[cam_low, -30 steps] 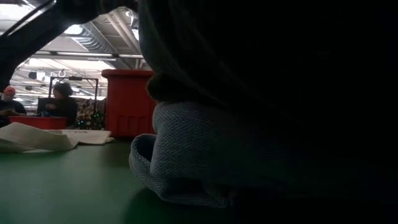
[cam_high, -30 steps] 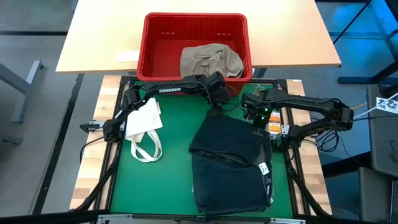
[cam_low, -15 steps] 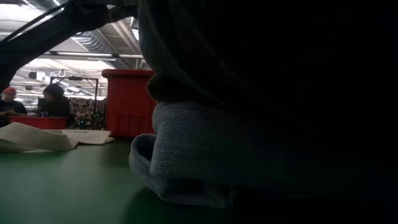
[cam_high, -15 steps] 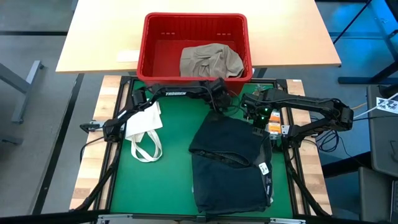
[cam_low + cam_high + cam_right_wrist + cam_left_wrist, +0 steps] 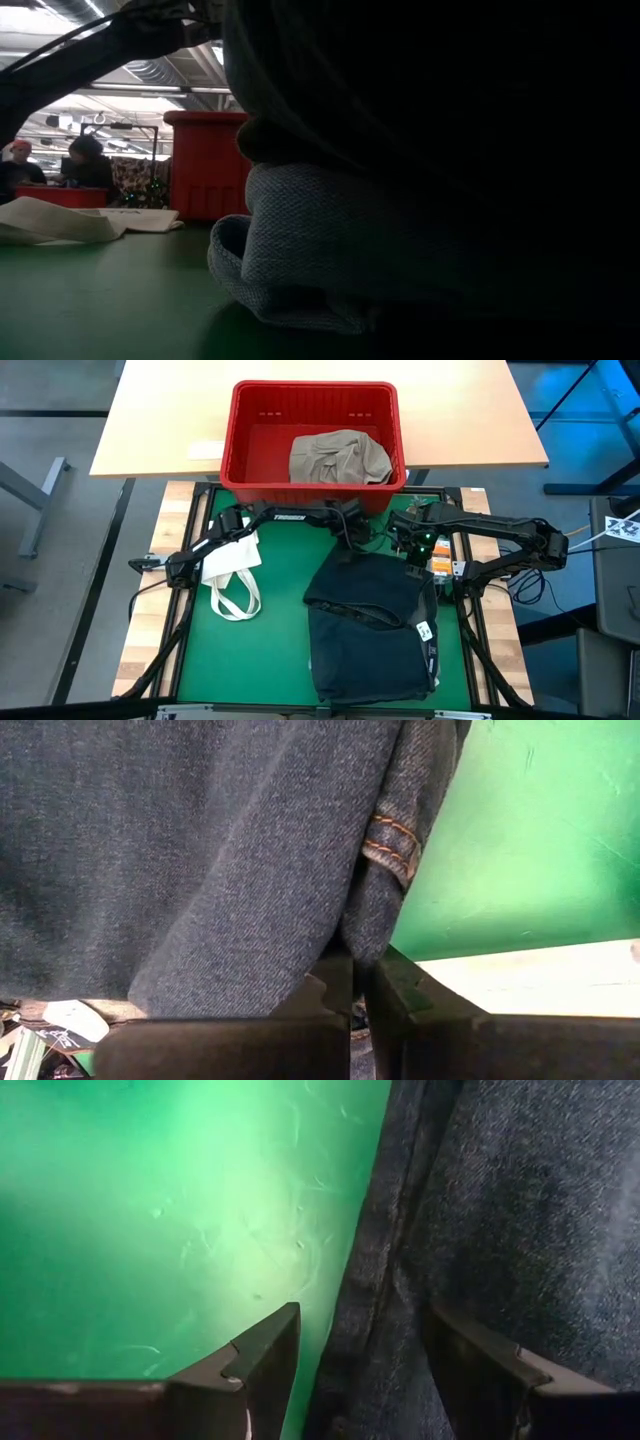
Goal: Fold Laundry from Bin
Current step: Fold the dark blue jeans
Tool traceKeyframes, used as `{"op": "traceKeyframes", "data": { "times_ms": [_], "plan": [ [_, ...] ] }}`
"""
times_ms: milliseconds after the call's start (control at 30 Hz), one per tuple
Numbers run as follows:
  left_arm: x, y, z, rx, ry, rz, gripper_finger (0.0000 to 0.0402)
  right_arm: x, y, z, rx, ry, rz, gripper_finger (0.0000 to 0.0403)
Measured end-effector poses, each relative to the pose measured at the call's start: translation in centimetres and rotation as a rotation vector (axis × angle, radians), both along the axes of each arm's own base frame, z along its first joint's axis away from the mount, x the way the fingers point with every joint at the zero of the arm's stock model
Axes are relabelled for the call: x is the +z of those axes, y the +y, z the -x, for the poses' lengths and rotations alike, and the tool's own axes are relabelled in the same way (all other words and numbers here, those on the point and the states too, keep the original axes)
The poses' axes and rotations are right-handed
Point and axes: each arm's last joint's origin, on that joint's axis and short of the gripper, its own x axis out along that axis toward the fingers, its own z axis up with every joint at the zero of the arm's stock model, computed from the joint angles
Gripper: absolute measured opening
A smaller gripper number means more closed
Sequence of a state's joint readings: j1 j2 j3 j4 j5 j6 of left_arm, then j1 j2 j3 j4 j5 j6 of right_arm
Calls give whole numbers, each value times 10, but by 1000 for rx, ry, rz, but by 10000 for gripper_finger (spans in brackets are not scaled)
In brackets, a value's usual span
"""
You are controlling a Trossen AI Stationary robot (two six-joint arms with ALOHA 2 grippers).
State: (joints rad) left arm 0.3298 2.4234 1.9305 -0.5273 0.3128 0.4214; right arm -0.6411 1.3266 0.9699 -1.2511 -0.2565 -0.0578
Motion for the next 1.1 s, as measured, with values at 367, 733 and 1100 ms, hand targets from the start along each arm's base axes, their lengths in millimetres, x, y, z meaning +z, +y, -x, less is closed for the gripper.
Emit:
{"op": "traceKeyframes", "data": {
  "times_ms": [367, 733, 1100],
  "plan": [
    [-18, -3, 1, 30, 66, 67, 206, 0, 0, 0, -1, -3, -6, 8],
    [-19, -12, 0, 32, 88, 111, 101, 0, 0, 0, 0, -4, -8, 10],
    [3, -8, 7, 102, 93, 153, 19, 0, 0, 0, 2, -6, -6, 11]
  ]
}}
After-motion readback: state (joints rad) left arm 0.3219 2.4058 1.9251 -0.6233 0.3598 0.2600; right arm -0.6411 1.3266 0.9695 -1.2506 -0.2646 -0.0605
